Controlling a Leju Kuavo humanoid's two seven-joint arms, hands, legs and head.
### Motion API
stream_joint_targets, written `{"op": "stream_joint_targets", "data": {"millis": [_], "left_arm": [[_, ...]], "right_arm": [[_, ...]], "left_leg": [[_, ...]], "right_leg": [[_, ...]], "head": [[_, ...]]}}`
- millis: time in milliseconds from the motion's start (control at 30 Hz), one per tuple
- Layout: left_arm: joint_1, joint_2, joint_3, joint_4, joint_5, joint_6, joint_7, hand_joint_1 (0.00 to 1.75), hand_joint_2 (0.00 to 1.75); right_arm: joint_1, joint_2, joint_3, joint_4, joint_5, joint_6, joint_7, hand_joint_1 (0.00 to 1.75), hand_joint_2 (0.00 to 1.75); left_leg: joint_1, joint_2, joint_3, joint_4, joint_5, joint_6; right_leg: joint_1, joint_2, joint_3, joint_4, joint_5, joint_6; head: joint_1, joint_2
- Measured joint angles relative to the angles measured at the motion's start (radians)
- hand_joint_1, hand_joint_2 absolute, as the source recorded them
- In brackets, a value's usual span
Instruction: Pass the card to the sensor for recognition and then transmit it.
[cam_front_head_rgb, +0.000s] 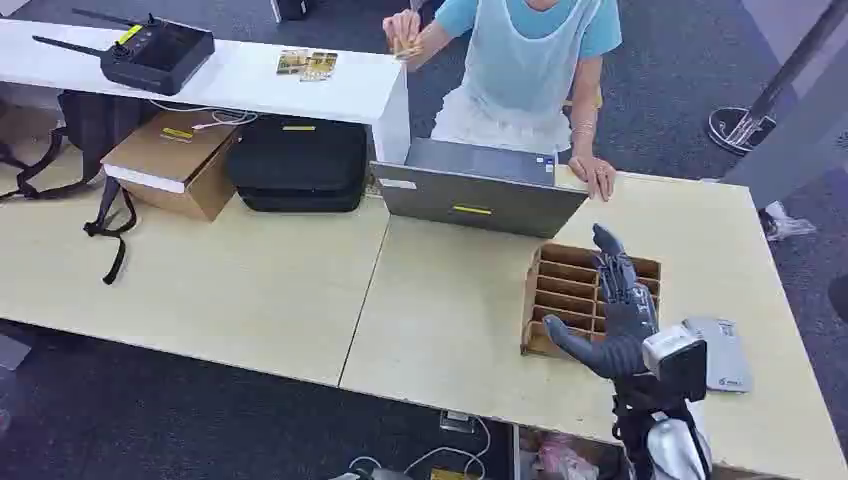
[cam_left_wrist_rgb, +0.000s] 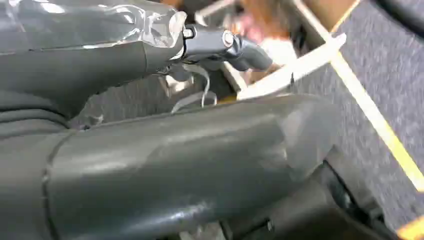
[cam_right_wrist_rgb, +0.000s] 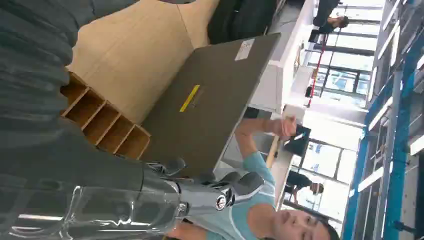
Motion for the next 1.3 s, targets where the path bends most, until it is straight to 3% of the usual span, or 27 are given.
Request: {"op": "stream_joint_targets", "data": {"millis": [67, 400, 700, 1033, 1200, 1300], "left_arm": [[0.001, 0.003, 0.005, 0.000, 0.013, -0.028, 0.003, 0.00, 0.00], [0.002, 0.005, 0.005, 0.000, 0.036, -0.030, 0.005, 0.00, 0.00], [0.004, 0.008, 0.005, 0.000, 0.076, -0.030, 0.011, 0.00, 0.00], [-0.005, 0.014, 0.005, -0.075, 0.159, -0.035, -0.019, 0.00, 0.00], [0.000, 0.028, 0.001, -0.106, 0.181, -0.035, -0.006, 0.00, 0.00], [0.002, 0.037, -0.010, -0.124, 0.194, -0.011, 0.001, 0.00, 0.00]], "right_arm": [[0.000, 0.000, 0.001, 0.000, 0.000, 0.000, 0.000, 0.00, 1.75], [0.001, 0.000, 0.001, -0.011, 0.035, -0.033, 0.000, 0.00, 1.75], [-0.041, 0.003, 0.002, -0.034, 0.325, -0.257, 0.012, 0.00, 1.75], [-0.167, 0.008, 0.029, -0.033, 0.907, -0.665, 0.113, 0.00, 1.75], [-0.237, 0.006, 0.044, 0.009, 1.046, -0.735, 0.150, 0.00, 1.75], [-0.289, -0.005, 0.050, 0.072, 1.099, -0.741, 0.169, 0.00, 1.75]], "left_leg": [[0.000, 0.000, 0.000, 0.000, 0.000, 0.000], [0.000, 0.000, 0.000, 0.000, 0.001, 0.000], [0.000, 0.000, 0.000, 0.000, 0.001, 0.000], [0.000, 0.000, 0.000, 0.000, 0.002, 0.000], [0.000, 0.001, 0.001, 0.000, 0.002, 0.000], [0.000, 0.000, 0.000, 0.000, 0.002, 0.000]], "right_leg": [[0.000, 0.000, 0.000, 0.000, 0.000, 0.000], [0.000, 0.000, 0.000, 0.000, 0.000, 0.000], [0.000, 0.000, 0.000, 0.000, 0.000, 0.000], [0.000, 0.000, 0.000, 0.000, 0.001, 0.000], [0.000, 0.001, 0.000, 0.000, 0.001, 0.000], [0.000, 0.001, 0.000, 0.000, 0.002, 0.000]], "head": [[0.000, 0.000], [0.000, 0.000], [0.000, 0.000], [0.000, 0.000], [0.000, 0.000], [0.000, 0.000]]}}
